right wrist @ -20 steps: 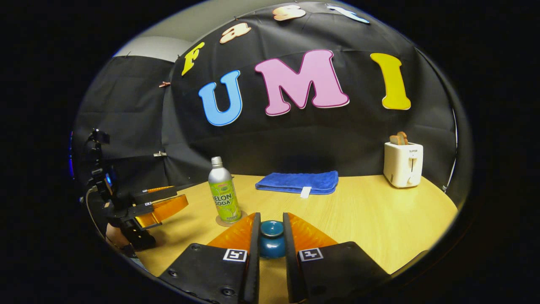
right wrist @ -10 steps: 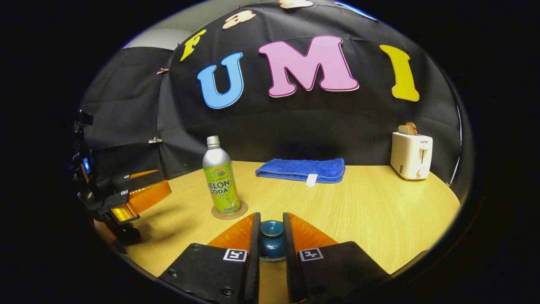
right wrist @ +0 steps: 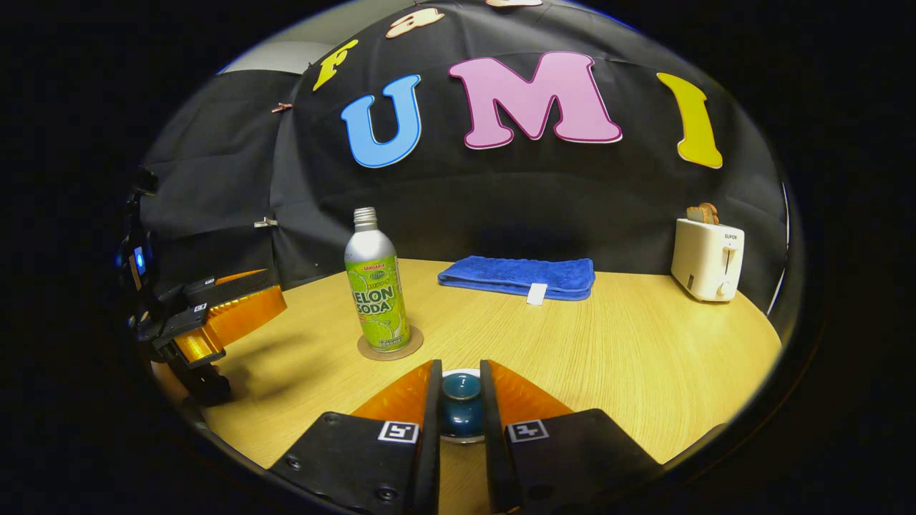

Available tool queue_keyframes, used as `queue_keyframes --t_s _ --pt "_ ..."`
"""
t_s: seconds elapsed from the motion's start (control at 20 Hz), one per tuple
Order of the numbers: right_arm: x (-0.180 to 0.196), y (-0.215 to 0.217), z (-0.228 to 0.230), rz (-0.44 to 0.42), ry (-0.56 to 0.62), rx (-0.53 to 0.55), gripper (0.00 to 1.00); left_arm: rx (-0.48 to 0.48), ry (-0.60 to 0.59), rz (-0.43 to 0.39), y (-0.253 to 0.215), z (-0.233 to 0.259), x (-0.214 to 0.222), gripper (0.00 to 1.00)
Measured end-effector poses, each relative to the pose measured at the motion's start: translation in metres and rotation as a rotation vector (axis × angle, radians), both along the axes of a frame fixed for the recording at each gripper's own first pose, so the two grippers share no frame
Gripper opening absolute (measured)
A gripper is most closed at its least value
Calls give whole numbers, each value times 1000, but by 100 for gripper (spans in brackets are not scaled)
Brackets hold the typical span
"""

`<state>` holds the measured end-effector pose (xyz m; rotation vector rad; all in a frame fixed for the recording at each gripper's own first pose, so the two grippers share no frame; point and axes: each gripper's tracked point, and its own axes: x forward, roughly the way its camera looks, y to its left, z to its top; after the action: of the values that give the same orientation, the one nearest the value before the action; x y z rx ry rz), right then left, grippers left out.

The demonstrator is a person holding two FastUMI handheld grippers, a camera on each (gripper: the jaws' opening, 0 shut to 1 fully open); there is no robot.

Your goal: Open the teacup lid with one hand, grasp the water bottle and pour water into the teacup with the other hand; after pouring, place the water bottle on the coaster and then close the teacup lid.

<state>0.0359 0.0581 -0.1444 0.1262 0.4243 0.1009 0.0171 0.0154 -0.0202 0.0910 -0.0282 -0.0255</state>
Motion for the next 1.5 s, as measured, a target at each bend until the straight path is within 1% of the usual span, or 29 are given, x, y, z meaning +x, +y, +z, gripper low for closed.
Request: queue_keyframes --t_s 0.05,0.15,0.2,0.25,0.35,0.4,0.45,0.5,0.55,0.6,0.65,0.7,0.75,0.85,1.0,1.15,1.3,1.35,1.4,1.5 --pt "0 0 0 4 1 -11 30 -3 2 -1 0 0 0 98" --pt "-1 1 -1 13 8 -35 30 -8 1 -1 0 0 0 98" --pt "-1 0 -1 13 9 -47 36 -9 2 0 0 -1 1 98" --pt "-2 -1 1 15 8 -56 33 -10 2 0 0 -1 0 98" --pt "-3 -4 9 13 -12 -58 35 -8 0 1 0 0 0 98" --pt "-4 -5 17 8 -33 -61 38 -8 -3 1 0 1 0 98" --pt "-6 -9 27 1 -59 -65 46 -10 -5 -1 -1 2 -1 98" --pt "-7 -14 38 -12 -92 -72 51 -12 -7 -3 -2 2 0 98" --pt "-10 -21 52 -28 -130 -78 61 -12 -7 -6 -4 2 0 98" --pt "-12 -30 65 -53 -170 -87 65 -11 -5 -7 -5 2 0 98" --pt "-17 -39 78 -77 -208 -102 76 -15 -3 -8 -6 1 -1 98" --pt "-21 -48 90 -104 -241 -118 81 -29 -6 -10 -8 3 -1 98" --pt "-25 -58 100 -130 -268 -134 90 -46 -11 -13 -9 4 -2 98" --pt "-37 -76 120 -181 -322 -158 98 -67 -15 -18 -14 6 -3 97" --pt "-55 -91 141 -221 -395 -155 98 -43 -34 -10 -17 11 -5 98" --pt "-66 -107 145 -261 -429 -169 98 -34 -50 0 -17 15 -7 98" --pt "-68 -117 138 -268 -397 -182 98 -38 -45 8 -16 14 -7 98" --pt "-68 -118 137 -269 -394 -177 96 -43 -42 8 -15 13 -7 98" --pt "-67 -118 135 -268 -387 -169 98 -44 -39 10 -15 11 -5 98" --pt "-66 -117 131 -266 -375 -160 98 -43 -35 13 -13 10 -5 98"
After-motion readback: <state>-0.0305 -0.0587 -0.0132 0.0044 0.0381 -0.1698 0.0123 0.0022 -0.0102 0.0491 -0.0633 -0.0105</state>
